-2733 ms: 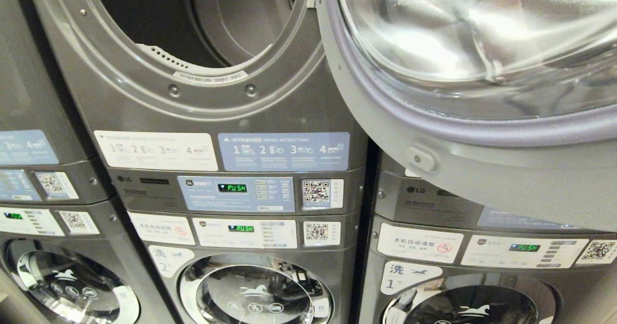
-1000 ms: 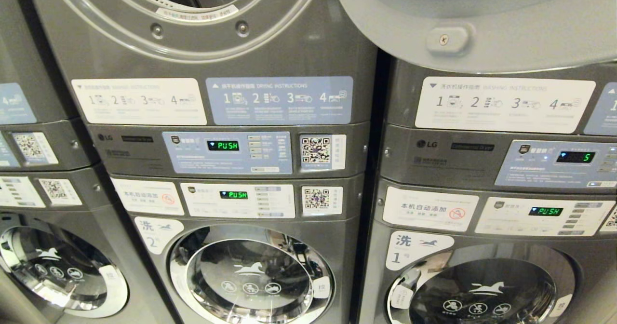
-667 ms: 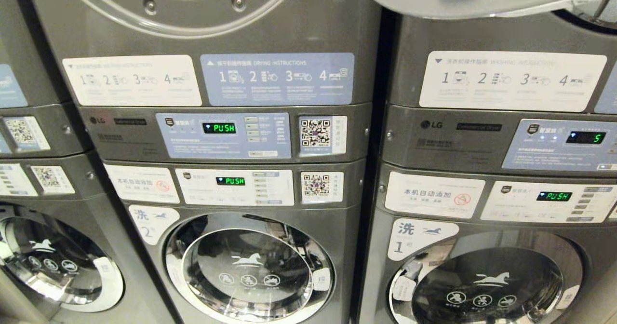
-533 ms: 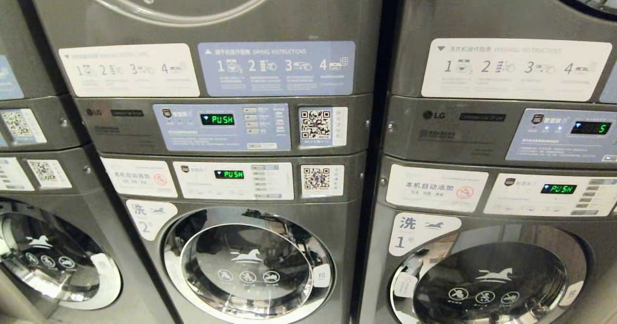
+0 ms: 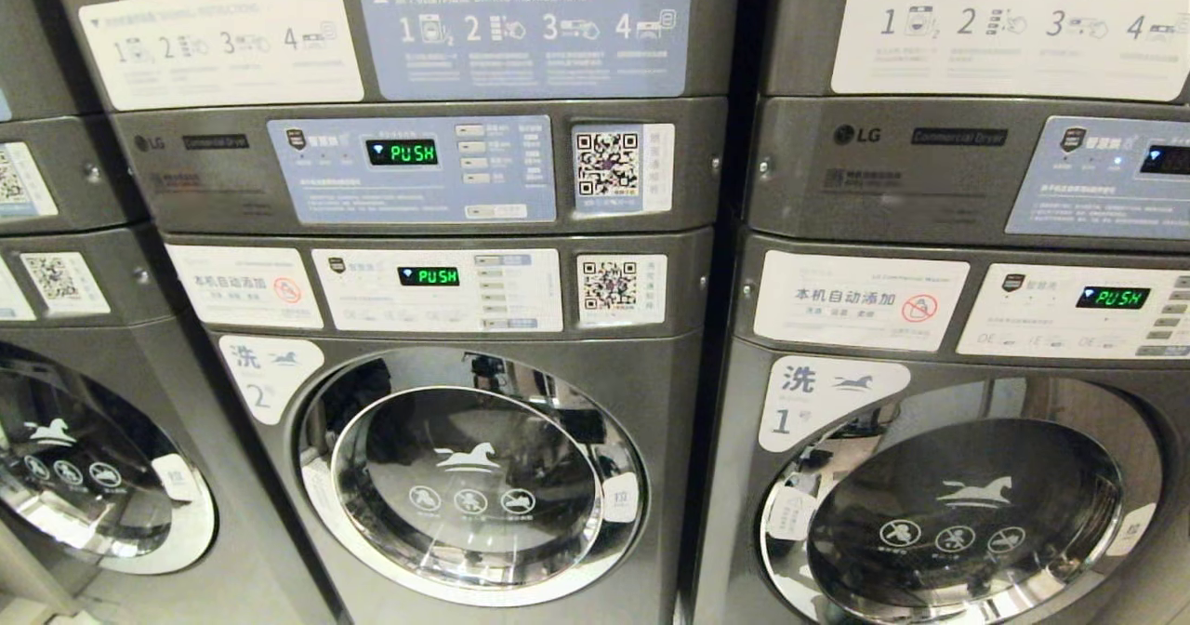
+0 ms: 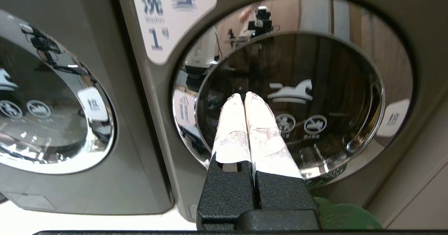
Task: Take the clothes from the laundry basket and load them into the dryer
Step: Take the clothes out of the basket
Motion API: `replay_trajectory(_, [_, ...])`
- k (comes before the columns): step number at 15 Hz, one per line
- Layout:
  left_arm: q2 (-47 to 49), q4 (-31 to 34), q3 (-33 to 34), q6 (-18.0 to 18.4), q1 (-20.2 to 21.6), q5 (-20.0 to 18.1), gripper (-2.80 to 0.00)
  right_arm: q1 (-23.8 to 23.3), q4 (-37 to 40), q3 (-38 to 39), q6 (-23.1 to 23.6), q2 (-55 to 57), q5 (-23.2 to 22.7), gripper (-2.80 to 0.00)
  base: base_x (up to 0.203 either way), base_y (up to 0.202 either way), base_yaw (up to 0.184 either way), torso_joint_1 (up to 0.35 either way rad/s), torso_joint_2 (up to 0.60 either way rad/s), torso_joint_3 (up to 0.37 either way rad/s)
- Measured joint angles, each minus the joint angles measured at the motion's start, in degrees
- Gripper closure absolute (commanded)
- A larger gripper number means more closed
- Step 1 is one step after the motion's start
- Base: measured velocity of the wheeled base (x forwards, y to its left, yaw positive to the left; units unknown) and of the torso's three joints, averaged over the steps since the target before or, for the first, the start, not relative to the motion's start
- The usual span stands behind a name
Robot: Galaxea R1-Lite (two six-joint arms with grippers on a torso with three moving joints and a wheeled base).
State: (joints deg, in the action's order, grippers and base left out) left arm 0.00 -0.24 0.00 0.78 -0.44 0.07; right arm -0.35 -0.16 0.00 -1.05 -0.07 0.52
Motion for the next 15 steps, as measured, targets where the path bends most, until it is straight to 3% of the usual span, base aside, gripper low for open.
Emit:
replay_trajectory(10, [0.00,0.02,0.00,-0.01,0.00,0.00,0.00,0.00,0.00,0.00,0.00,0.00,0.00,0.00,0.000,0.000,0.000,-0.106,0.46,0.351])
replay_trajectory(15, [0.00,0.00,0.00,-0.01,0.00,-0.02,0.00,0.00,0.00,0.00,0.00,0.00,0.00,0.00,0.000,0.000,0.000,0.004,0.04,0.031])
